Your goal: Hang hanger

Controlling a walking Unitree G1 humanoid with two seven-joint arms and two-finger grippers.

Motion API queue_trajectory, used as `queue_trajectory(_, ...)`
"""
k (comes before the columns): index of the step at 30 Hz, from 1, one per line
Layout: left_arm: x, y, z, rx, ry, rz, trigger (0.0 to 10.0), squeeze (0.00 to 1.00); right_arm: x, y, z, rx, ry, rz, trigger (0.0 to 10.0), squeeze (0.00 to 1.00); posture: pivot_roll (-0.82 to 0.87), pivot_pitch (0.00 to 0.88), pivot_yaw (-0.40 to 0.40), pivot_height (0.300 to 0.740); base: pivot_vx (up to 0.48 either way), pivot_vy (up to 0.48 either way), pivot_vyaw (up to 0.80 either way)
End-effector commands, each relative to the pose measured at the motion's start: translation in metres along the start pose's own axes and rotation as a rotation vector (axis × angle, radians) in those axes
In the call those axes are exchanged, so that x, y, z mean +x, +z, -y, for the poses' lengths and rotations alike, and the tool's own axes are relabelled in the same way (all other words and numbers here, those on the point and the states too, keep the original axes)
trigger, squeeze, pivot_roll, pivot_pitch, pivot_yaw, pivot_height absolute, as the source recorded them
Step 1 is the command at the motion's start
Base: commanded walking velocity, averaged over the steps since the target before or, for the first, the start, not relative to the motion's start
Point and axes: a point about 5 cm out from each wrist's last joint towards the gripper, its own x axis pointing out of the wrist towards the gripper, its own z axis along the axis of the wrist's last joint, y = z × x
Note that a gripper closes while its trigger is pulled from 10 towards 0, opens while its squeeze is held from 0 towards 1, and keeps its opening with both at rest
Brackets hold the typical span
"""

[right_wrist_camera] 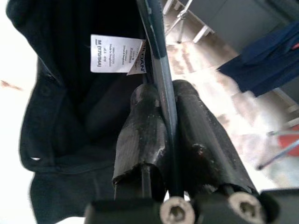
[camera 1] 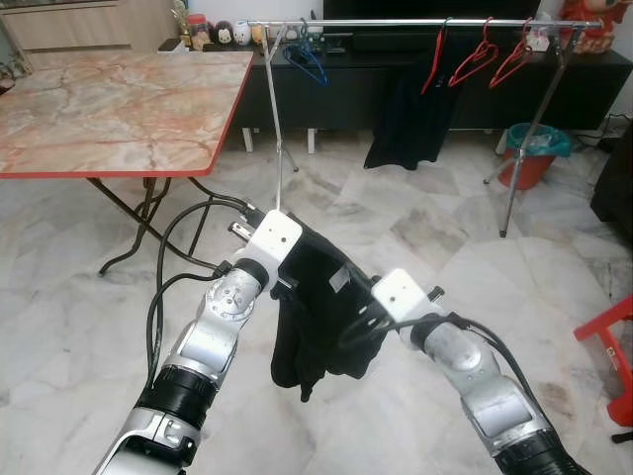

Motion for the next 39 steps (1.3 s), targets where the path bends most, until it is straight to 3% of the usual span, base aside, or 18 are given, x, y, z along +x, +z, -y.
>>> queue_trajectory(1,-0.005,0.013,-0.030,0.001,0.115,0.078,10.0,0.00,-0.007,-0.031,0.010,-0.024,-0.078,-0.142,0.0,0.00,0.06,0.000,0.035,0.740,0.000,0.000,0.00)
queue_trajectory(3,-0.005,0.015,-0.031,-0.014,0.121,0.090,10.0,0.00,-0.008,-0.031,0.012,-0.053,-0.115,-0.147,0.0,0.00,0.06,0.000,0.035,0.740,0.000,0.000,0.00)
queue_trajectory(4,-0.004,0.017,-0.032,-0.025,0.125,0.103,10.0,0.00,-0.008,-0.032,0.016,-0.133,-0.169,-0.162,0.0,0.00,0.06,0.000,0.036,0.740,0.000,0.000,0.00)
queue_trajectory(7,-0.003,0.019,-0.032,-0.035,0.129,0.117,10.0,0.00,-0.008,-0.031,0.016,-0.159,-0.212,-0.151,0.0,0.00,0.05,0.000,0.036,0.740,0.000,0.000,0.00)
queue_trajectory(11,-0.002,0.025,-0.031,-0.048,0.131,0.150,10.0,0.00,-0.008,-0.024,0.014,-0.090,-0.342,-0.092,0.0,0.00,0.06,0.000,0.037,0.740,0.000,0.000,0.00)
queue_trajectory(13,-0.003,0.025,-0.031,-0.051,0.132,0.152,10.0,0.00,-0.008,-0.022,0.014,0.030,-0.386,-0.075,0.0,0.00,0.06,0.000,0.037,0.740,0.000,0.000,0.00)
queue_trajectory(18,-0.003,0.025,-0.032,-0.056,0.137,0.157,10.0,0.00,-0.005,-0.024,0.006,0.170,-0.353,-0.072,0.0,0.00,0.06,0.000,0.034,0.740,0.000,0.000,0.00)
queue_trajectory(23,-0.003,0.025,-0.033,-0.057,0.140,0.159,10.0,0.00,-0.004,-0.025,0.002,0.209,-0.326,-0.062,0.0,0.00,0.06,0.000,0.033,0.740,0.000,0.000,0.00)
queue_trajectory(25,-0.003,0.026,-0.032,-0.058,0.137,0.163,10.0,0.00,-0.003,-0.026,-0.002,0.309,-0.269,-0.057,0.0,0.00,0.05,0.000,0.033,0.740,0.000,0.000,0.00)
queue_trajectory(34,-0.003,0.028,-0.026,-0.064,0.091,0.183,10.0,0.00,-0.004,-0.024,0.003,0.313,-0.156,-0.037,0.0,0.00,0.05,0.000,0.032,0.740,0.000,0.000,0.00)
queue_trajectory(39,-0.010,0.033,-0.007,-0.086,-0.111,0.238,10.0,0.00,-0.001,-0.020,0.013,0.331,-0.193,0.001,0.0,0.00,0.06,0.000,0.030,0.740,0.000,0.000,0.00)
